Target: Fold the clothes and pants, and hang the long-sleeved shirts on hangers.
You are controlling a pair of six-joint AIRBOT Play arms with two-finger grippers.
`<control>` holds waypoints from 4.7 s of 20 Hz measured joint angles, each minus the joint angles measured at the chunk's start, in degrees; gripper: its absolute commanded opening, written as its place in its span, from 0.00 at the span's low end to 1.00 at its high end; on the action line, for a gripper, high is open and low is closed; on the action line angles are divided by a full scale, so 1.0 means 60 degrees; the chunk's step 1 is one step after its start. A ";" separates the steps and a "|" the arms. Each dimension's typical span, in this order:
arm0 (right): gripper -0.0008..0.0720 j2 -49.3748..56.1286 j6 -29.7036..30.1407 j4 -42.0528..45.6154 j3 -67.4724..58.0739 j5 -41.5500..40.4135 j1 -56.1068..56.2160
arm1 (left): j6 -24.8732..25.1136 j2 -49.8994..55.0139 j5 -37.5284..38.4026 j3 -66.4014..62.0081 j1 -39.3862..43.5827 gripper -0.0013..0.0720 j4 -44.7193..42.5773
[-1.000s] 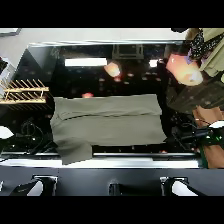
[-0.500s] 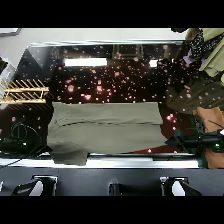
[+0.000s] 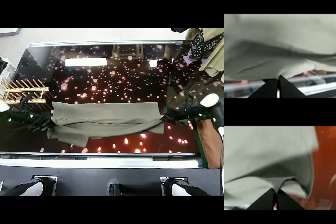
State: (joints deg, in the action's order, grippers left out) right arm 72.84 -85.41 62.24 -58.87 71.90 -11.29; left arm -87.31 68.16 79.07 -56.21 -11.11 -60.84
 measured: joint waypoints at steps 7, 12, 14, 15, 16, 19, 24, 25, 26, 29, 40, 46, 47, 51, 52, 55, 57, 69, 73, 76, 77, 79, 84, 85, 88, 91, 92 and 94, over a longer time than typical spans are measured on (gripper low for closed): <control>0.05 0.1716 -0.0346 0.0426 -0.1770 -0.0616 0.0328 | 0.0131 0.2772 -0.0095 -0.3166 0.0310 0.03 0.0280; 0.05 0.2135 -0.0386 0.0484 -0.1989 -0.1060 0.0361 | 0.0127 0.4175 0.0080 -0.4790 0.0397 0.03 0.0321; 0.05 0.2244 -0.0408 0.0484 -0.2014 -0.1249 0.0361 | 0.0047 0.4685 0.0113 -0.5373 0.0419 0.03 0.0328; 0.05 0.2299 -0.0426 0.0484 -0.2018 -0.1300 0.0361 | 0.0022 0.4925 0.0149 -0.5635 0.0441 0.03 0.0331; 0.05 0.2375 -0.0423 0.0477 -0.2025 -0.1392 0.0361 | 0.0015 0.5147 0.0146 -0.5825 0.0470 0.03 0.0331; 0.09 0.2656 -0.0423 0.0415 -0.2029 -0.1585 0.0361 | -0.0015 0.5774 0.0142 -0.6156 0.0605 0.04 0.0331; 0.68 0.2903 -0.0277 0.0160 -0.2557 -0.1264 0.0044 | -0.0018 0.6145 0.0073 -0.6674 0.0652 0.45 0.0273; 0.68 0.2918 -0.0193 0.0153 -0.2830 -0.1035 -0.0189 | -0.0018 0.6120 0.0120 -0.6940 0.0627 0.46 0.0226; 0.68 0.2925 -0.0069 0.0091 -0.3107 -0.0780 -0.0495 | -0.0022 0.6076 0.0233 -0.7231 0.0605 0.46 0.0127; 0.78 0.3085 0.0408 -0.0259 -0.3497 -0.0113 -0.1366 | -0.0186 0.5781 0.0583 -0.8171 0.0590 0.46 -0.0266; 0.77 0.4983 0.2251 -0.2135 -0.3359 0.0965 -0.1763 | -0.0688 0.4594 0.1402 -0.9005 0.0765 0.46 -0.1384; 0.62 0.5319 0.2080 -0.1767 -0.3340 0.0900 -0.0929 | -0.0776 0.4528 0.1461 -0.9023 0.0823 0.46 -0.1443; 0.52 0.5348 0.2051 -0.1672 -0.3333 0.0852 -0.0787 | -0.0776 0.4521 0.1468 -0.9023 0.0834 0.46 -0.1446; 0.05 0.5362 0.1963 -0.1497 -0.3304 0.0739 -0.0200 | -0.0776 0.4521 0.1555 -0.9023 0.0834 0.17 -0.1446; 0.05 0.5282 0.1938 -0.1497 -0.3308 0.0725 -0.0095 | -0.0776 0.4521 0.1592 -0.9023 0.0834 0.04 -0.1446; 0.05 0.4685 0.1672 -0.1770 -0.3344 0.0885 0.0018 | -0.0769 0.4521 0.1708 -0.8950 0.0856 0.03 -0.1446; 0.05 0.4091 0.1249 -0.1610 -0.3479 0.1024 0.0004 | -0.0769 0.4524 0.1643 -0.8648 0.0940 0.03 -0.1410; 0.05 0.0707 -0.1876 0.0565 -0.4619 0.3060 -0.0007 | -0.0871 0.5238 -0.3034 -0.4605 0.5085 0.03 0.2280; 0.05 -0.0069 -0.2390 0.0962 -0.4688 0.3373 -0.0007 | -0.0874 0.6084 -0.4295 -0.4707 0.6601 0.03 0.3781; 0.05 -0.0346 -0.2714 0.1096 -0.4717 0.3417 -0.0007 | -0.0878 0.6845 -0.4736 -0.5322 0.7413 0.03 0.4506; 0.05 -0.0390 -0.2820 0.1104 -0.4725 0.3413 -0.0007 | -0.0878 0.7114 -0.4805 -0.5592 0.7632 0.03 0.4688; 0.05 -0.0444 -0.2962 0.1045 -0.4728 0.3388 -0.0007 | -0.1035 0.7603 -0.4892 -0.6098 0.7974 0.03 0.4878; 0.05 -0.0492 -0.3136 0.0656 -0.4728 0.2987 -0.0007 | -0.1523 0.8597 -0.5002 -0.7180 0.8553 0.03 0.5155; 0.05 -0.0492 -0.3198 0.0583 -0.4728 0.2896 -0.0007 | -0.1555 0.8739 -0.5034 -0.7355 0.8637 0.03 0.5217; 0.05 -0.0495 -0.3206 0.0419 -0.4728 0.2648 -0.0007 | -0.1701 0.9060 -0.5125 -0.7828 0.8852 0.03 0.5490; 0.05 -0.0495 -0.3213 0.0331 -0.4728 0.2521 -0.0007 | -0.1712 0.9136 -0.4998 -0.8062 0.8816 0.03 0.5592; 0.05 -0.0495 -0.3209 0.0317 -0.4728 0.2503 -0.0007 | -0.1734 0.9092 -0.4750 -0.8094 0.8706 0.03 0.5501; 0.05 -0.0495 -0.3202 0.0262 -0.4728 0.2470 -0.0004 | -0.1738 0.8812 -0.4255 -0.8149 0.8346 0.03 0.5013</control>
State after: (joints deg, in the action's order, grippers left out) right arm 69.87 -104.62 63.81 -87.24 86.72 -11.31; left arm -97.73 121.03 53.54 -105.10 38.96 -30.76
